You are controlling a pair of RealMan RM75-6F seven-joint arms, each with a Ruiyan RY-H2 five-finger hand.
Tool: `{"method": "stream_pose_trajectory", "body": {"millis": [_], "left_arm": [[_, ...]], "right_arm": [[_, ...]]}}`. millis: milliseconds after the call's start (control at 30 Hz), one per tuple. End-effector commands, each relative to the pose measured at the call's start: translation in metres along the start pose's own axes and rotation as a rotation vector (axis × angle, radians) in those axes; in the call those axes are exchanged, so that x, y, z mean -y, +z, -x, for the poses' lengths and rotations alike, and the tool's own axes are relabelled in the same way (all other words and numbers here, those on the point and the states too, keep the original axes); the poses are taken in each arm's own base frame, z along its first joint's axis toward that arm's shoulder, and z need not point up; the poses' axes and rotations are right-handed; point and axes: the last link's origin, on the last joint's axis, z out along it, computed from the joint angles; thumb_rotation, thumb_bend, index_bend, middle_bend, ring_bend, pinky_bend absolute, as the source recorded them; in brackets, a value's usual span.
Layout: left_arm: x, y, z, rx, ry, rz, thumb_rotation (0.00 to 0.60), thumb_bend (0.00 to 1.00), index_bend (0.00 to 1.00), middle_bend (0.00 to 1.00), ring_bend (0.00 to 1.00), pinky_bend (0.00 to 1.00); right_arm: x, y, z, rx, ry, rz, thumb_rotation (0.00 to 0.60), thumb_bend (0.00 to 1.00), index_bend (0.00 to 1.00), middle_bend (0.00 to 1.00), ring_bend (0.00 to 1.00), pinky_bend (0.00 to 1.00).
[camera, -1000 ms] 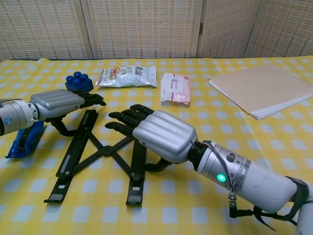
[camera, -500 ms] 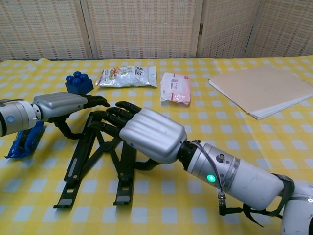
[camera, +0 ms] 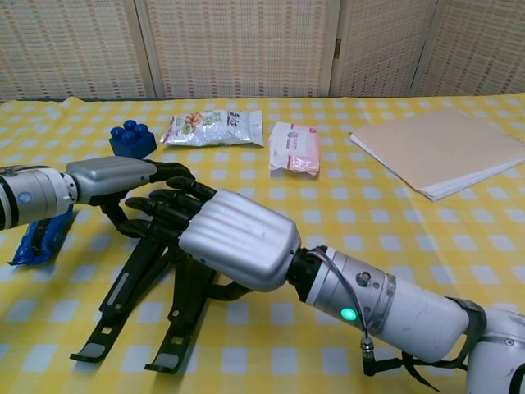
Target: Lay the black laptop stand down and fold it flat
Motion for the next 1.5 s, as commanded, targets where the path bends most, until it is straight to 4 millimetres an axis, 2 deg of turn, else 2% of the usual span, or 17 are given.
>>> {"method": "stream_pose_trajectory", "body": {"millis": [33, 367, 533, 733, 900, 1067, 1300, 1500], "left_arm": [[-0.003, 0.001, -0.001, 0.002, 0.000, 0.006, 0.600, 0.32, 0.01, 0.00, 0.00, 0.00], [-0.010, 0.003, -0.002, 0.001, 0.000, 0.022, 0.600, 0.32, 0.00, 0.00, 0.00, 0.00], [-0.002, -0.002, -0.012, -0.040, -0.021, -0.005, 0.600, 0.32, 0.00, 0.00, 0.00, 0.00], [0.011, -0.018, -0.028, -0.097, -0.054, -0.031, 0.600, 0.32, 0.00, 0.00, 0.00, 0.00], [0.020, -0.031, -0.043, -0.148, -0.107, -0.054, 0.600, 0.32, 0.00, 0.00, 0.00, 0.00], [0.025, -0.046, -0.051, -0.171, -0.126, -0.058, 0.600, 0.32, 0.00, 0.00, 0.00, 0.00], [0.029, -0.059, -0.055, -0.186, -0.176, -0.058, 0.600, 0.32, 0.00, 0.00, 0.00, 0.00], [0.038, -0.062, -0.054, -0.183, -0.196, -0.080, 0.600, 0.32, 0.00, 0.00, 0.00, 0.00]], "right_arm": [[0.004, 0.000, 0.000, -0.001, 0.002, -0.017, 0.600, 0.26, 0.00, 0.00, 0.00, 0.00], [0.006, -0.002, -0.001, -0.006, -0.004, -0.031, 0.600, 0.26, 0.00, 0.00, 0.00, 0.00], [-0.004, -0.013, -0.006, 0.007, -0.001, -0.050, 0.600, 0.26, 0.00, 0.00, 0.00, 0.00], [-0.015, -0.019, -0.025, 0.102, 0.055, -0.083, 0.600, 0.25, 0.00, 0.00, 0.00, 0.00], [-0.019, -0.006, -0.053, 0.292, 0.068, -0.111, 0.600, 0.25, 0.00, 0.00, 0.00, 0.00], [-0.025, 0.011, -0.069, 0.463, 0.049, -0.105, 0.600, 0.25, 0.00, 0.00, 0.00, 0.00], [-0.031, 0.037, -0.067, 0.565, 0.006, -0.093, 0.600, 0.25, 0.00, 0.00, 0.00, 0.00], [-0.033, 0.054, -0.058, 0.609, -0.031, -0.098, 0.600, 0.25, 0.00, 0.00, 0.00, 0.00]]}}
